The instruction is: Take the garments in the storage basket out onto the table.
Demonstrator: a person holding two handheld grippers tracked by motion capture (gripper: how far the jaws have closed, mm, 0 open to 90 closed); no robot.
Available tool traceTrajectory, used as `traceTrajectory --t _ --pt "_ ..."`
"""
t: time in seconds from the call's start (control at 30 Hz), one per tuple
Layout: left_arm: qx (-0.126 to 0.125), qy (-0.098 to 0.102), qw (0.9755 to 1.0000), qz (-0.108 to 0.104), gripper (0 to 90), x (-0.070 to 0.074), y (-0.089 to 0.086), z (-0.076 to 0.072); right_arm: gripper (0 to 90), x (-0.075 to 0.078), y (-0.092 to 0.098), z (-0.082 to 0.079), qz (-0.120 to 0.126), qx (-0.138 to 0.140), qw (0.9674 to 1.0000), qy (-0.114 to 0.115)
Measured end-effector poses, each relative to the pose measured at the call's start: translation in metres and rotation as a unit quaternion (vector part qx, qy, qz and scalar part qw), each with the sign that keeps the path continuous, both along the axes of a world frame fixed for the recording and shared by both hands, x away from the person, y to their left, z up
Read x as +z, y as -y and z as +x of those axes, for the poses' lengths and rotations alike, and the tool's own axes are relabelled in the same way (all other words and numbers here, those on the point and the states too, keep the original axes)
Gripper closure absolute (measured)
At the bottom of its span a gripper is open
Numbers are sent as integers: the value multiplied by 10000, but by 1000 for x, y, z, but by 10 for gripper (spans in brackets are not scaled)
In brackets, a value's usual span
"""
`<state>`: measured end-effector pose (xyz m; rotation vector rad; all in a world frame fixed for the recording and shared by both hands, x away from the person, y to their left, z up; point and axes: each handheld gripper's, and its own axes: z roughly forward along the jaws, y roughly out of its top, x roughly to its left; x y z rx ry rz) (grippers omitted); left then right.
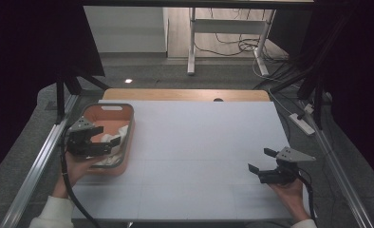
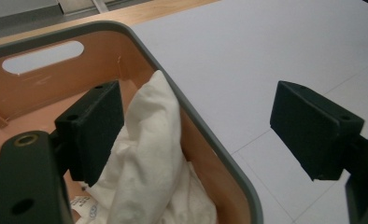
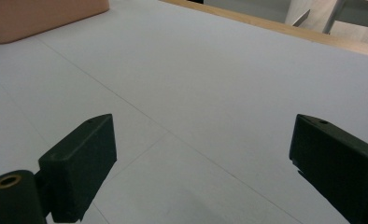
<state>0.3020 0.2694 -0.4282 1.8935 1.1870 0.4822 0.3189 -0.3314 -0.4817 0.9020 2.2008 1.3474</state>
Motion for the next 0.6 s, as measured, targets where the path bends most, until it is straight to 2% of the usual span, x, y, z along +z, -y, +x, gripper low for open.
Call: traceTrajectory --t 0.3,0.6 --pt "79 -94 9999 -48 176 -1 -9 13 74 -1 -1 0 -15 41 10000 -15" --pt "212 -151 9996 80 176 -2 -16 26 74 -2 -2 1 -32 70 10000 -38"
